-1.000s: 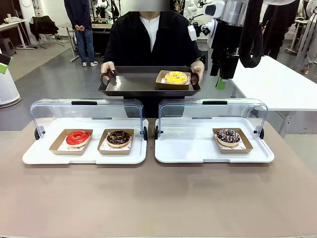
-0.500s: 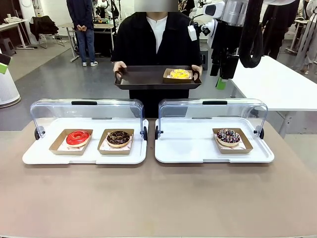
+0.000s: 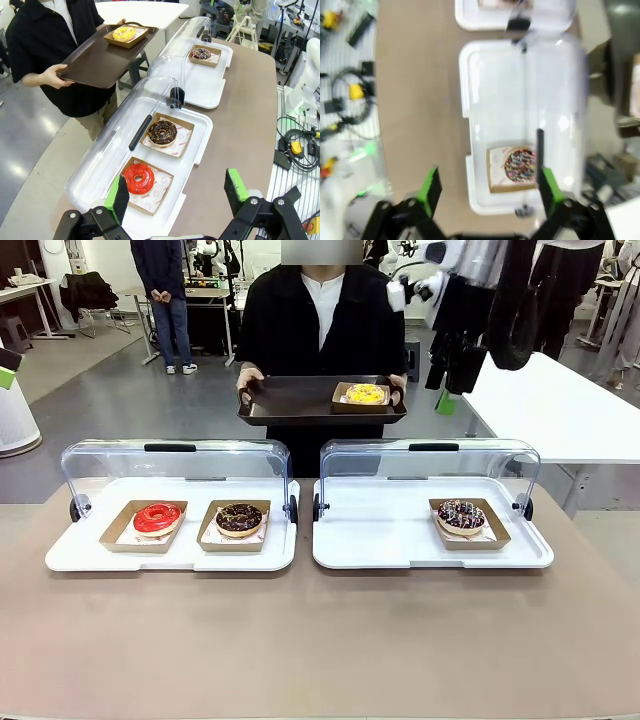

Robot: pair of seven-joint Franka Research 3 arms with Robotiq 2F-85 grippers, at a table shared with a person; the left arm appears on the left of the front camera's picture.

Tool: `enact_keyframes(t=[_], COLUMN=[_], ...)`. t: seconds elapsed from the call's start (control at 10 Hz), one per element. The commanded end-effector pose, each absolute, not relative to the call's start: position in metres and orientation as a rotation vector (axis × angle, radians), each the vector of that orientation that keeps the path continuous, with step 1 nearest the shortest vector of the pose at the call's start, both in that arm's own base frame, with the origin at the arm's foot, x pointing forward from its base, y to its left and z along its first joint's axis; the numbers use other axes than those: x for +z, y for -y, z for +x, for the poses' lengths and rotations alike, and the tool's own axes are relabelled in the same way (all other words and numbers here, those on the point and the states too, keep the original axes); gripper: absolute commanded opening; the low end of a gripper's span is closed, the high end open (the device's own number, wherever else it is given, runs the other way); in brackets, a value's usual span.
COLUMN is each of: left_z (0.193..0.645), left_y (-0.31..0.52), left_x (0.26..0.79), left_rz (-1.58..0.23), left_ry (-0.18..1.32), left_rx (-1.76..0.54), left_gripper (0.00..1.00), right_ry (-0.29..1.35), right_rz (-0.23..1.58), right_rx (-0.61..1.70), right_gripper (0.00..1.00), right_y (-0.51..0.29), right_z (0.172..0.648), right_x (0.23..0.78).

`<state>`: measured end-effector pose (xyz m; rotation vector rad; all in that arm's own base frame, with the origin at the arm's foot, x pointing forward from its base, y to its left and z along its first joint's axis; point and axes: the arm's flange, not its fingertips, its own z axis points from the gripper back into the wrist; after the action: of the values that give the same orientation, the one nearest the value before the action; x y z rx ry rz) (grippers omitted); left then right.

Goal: Provide the desired donut to the person.
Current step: Pick up and lift the Paper togo box containing the Donut pointed at by the person.

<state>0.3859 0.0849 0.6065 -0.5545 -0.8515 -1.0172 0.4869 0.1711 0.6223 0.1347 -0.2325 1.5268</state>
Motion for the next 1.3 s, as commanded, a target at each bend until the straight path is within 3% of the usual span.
enact_keyframes(t=[0.0,0.2,0.5,1.0,1.2], left_z=[0.386,0.386,0.386,0.386,0.386], left_y=[-0.083,-0.083,-0.083,-0.083,-0.083], left_x=[0.607,0.607,0.607,0.607,0.607], left_rz=[-0.564,-0.564,-0.564,-0.564,-0.564], left_ry=[0.862,0.862,0.862,0.862,0.862], left_rx=[-1.012,-1.012,-1.012,-1.012,-1.012], left_gripper=[1.0,1.0,1.0,1.0,1.0], right_ry=[0.386,0.521,0.645,0.751,0.838], right_rz=[0.371,0.574,0.732,0.829,0.909], right_rx=[1.488,1.482,1.504,1.263,1.275], right_gripper=[1.0,1.0,1.0,1.0,1.0], right_y=[-0.116,-0.071,-0.014,0.057,0.066], right_z=[0.494,0.489,0.467,0.461,0.467], right_x=[0.627,0.621,0.616,0.564,0.551])
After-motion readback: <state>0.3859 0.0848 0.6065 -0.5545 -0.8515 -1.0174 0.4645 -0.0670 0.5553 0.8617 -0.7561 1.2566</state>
